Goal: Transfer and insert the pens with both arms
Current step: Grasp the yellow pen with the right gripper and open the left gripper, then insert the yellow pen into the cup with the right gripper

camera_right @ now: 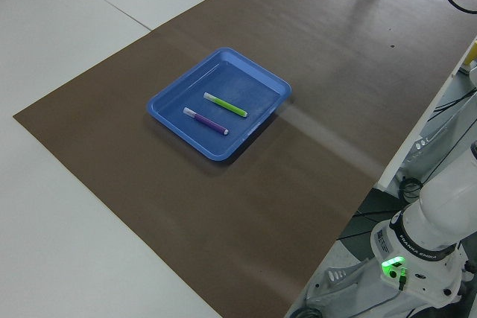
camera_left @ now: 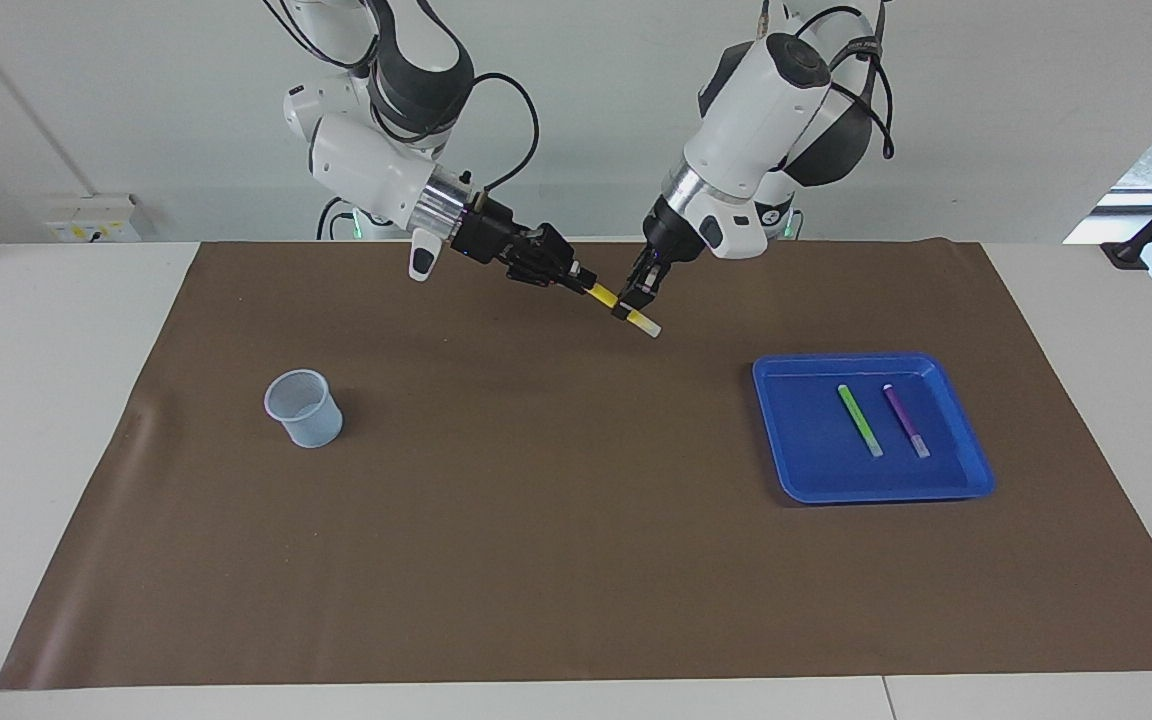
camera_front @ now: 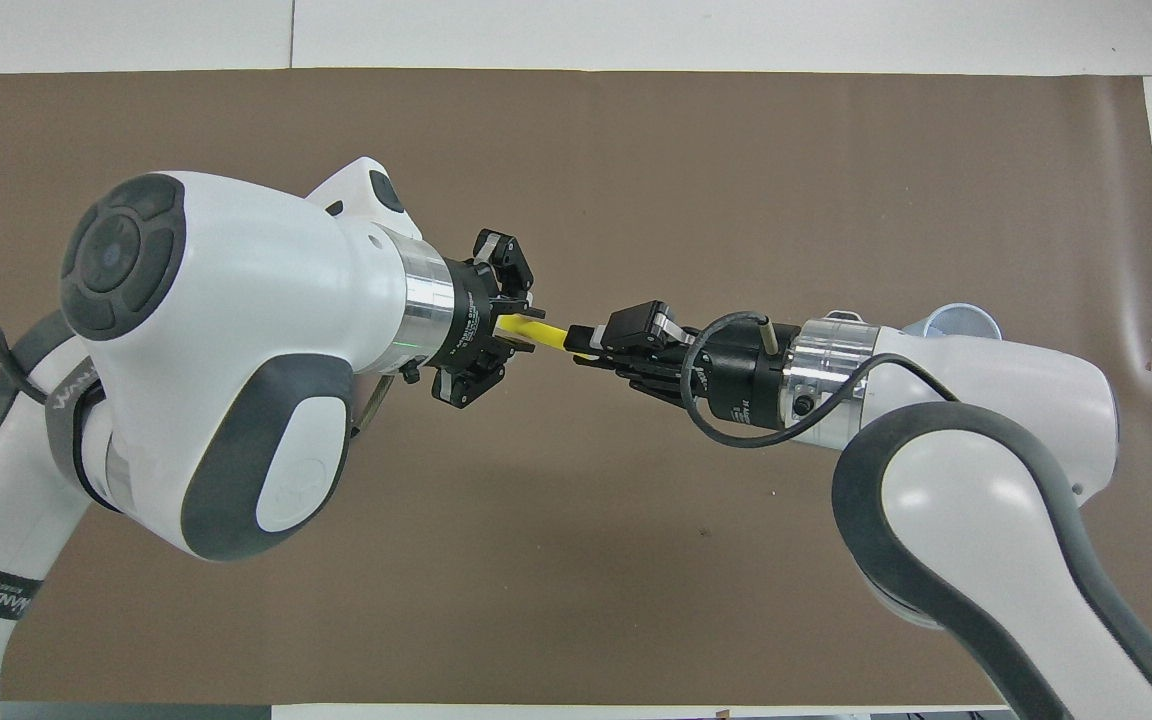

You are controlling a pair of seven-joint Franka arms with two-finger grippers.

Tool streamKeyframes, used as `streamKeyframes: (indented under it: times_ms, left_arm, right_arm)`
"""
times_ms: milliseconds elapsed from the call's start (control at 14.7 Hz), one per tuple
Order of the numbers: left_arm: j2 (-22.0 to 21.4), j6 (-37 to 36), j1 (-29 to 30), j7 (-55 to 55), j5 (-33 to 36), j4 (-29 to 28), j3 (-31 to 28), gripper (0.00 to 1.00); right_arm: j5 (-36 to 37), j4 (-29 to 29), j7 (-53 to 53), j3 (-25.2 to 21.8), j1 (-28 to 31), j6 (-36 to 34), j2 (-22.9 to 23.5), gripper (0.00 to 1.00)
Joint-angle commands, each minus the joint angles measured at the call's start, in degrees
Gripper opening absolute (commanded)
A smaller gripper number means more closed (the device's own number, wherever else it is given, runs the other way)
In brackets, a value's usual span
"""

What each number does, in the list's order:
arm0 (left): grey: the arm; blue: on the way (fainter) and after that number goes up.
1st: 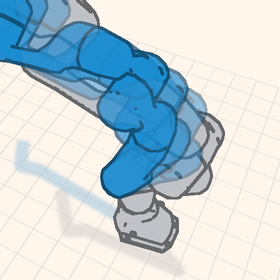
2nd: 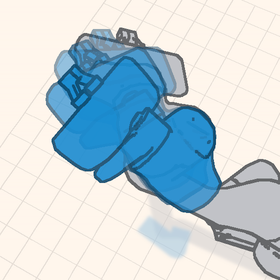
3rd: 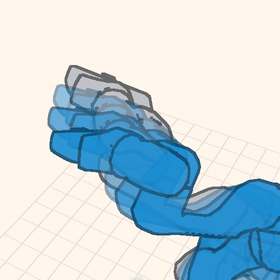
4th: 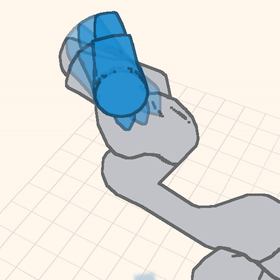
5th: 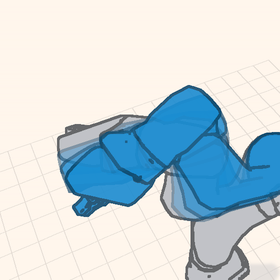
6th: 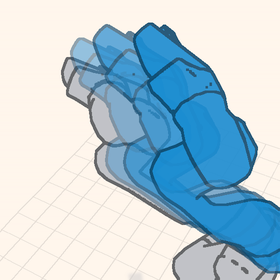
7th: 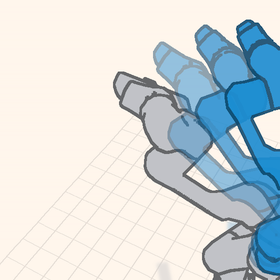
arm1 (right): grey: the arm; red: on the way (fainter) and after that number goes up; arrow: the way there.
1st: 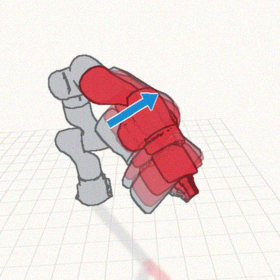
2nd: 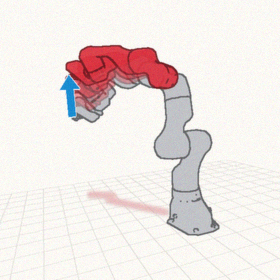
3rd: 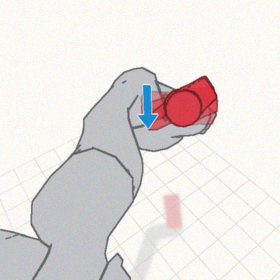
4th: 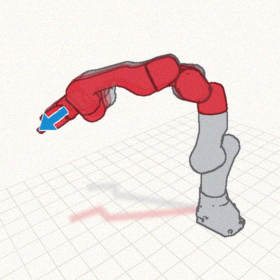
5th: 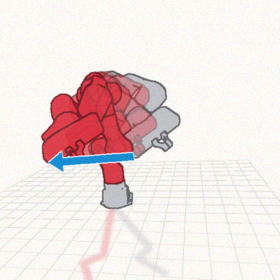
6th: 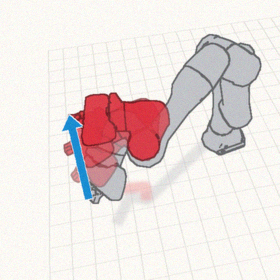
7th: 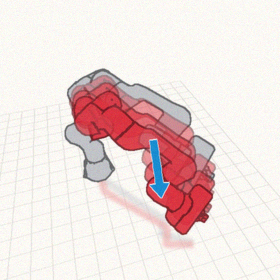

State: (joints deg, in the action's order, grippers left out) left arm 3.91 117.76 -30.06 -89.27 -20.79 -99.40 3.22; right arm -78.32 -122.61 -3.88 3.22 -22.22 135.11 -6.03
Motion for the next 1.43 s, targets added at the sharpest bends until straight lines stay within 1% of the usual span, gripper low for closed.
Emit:
streamKeyframes:
  times_ms: [0,68,136,273,409,545,614,682,750,818,886,1023,1091,1227,1364]
  left_arm:
    - [0.1,0.2,0.1,6.9,0.9,0.0,-1.1,1.00]
    - [0.0,0.1,0.8,9.9,2.3,0.0,-1.4,1.00]
    - [0.0,-0.3,2.1,13.0,3.2,0.0,-1.4,1.00]
    - [-0.3,-0.7,4.6,21.0,3.3,-0.9,-1.4,1.00]
    - [-1.3,-0.7,7.5,31.7,3.5,-3.3,-1.4,1.00]
    - [-2.8,-0.2,10.6,43.6,5.8,-7.0,-1.4,1.00]
    - [-3.2,0.1,11.9,49.6,6.5,-8.7,-1.4,1.00]
    - [-3.5,0.1,13.7,55.2,6.6,-10.3,-1.4,1.00]
    - [-3.5,0.2,15.4,60.7,6.7,-11.3,-1.4,1.00]
    - [-3.4,0.4,16.9,65.4,7.1,-12.3,-1.4,1.00]
    - [-3.2,0.8,18.4,69.5,9.2,-13.4,-1.4,1.00]
    - [-2.9,5.0,21.6,77.5,12.8,-16.9,-1.4,1.00]
    - [-2.5,7.5,23.5,81.4,12.9,-18.8,-1.4,1.00]
    - [-0.7,10.2,27.2,89.5,13.0,-21.2,-1.4,1.00]
    - [1.6,13.2,30.2,95.4,13.1,-21.9,-1.4,1.00]
  right_arm:
    - [3.1,0.8,2.0,-0.1,0.5,-1.5,0.1,0.00]
    - [7.1,1.1,2.1,-0.1,0.9,-2.4,0.3,0.00]
    - [11.5,2.5,2.0,-0.1,2.4,-4.6,0.5,0.00]
    - [19.3,5.4,2.1,-0.1,6.8,-11.3,1.0,0.00]
    - [28.8,9.1,4.2,-0.1,12.4,-19.6,1.1,0.00]
    - [37.6,12.9,9.7,-0.1,17.3,-27.8,1.4,0.00]
    - [43.7,15.2,13.9,-0.1,19.6,-31.4,1.7,0.00]
    - [49.6,17.5,17.8,-0.1,21.2,-34.0,2.0,0.00]
    - [55.5,20.2,21.3,-0.1,22.0,-36.0,3.2,0.00]
    - [61.1,22.1,24.8,-0.1,22.5,-37.2,4.0,0.00]
    - [66.3,22.4,28.2,-0.1,22.8,-37.3,4.1,0.00]
    - [73.0,22.4,31.3,-0.2,23.5,-37.4,4.1,0.00]
    - [76.2,22.3,31.7,-0.2,23.9,-37.5,4.1,0.00]
    - [79.8,21.5,33.5,-0.2,25.2,-37.4,3.7,0.00]
    - [82.3,19.0,33.6,-0.2,25.7,-36.0,3.2,0.00]
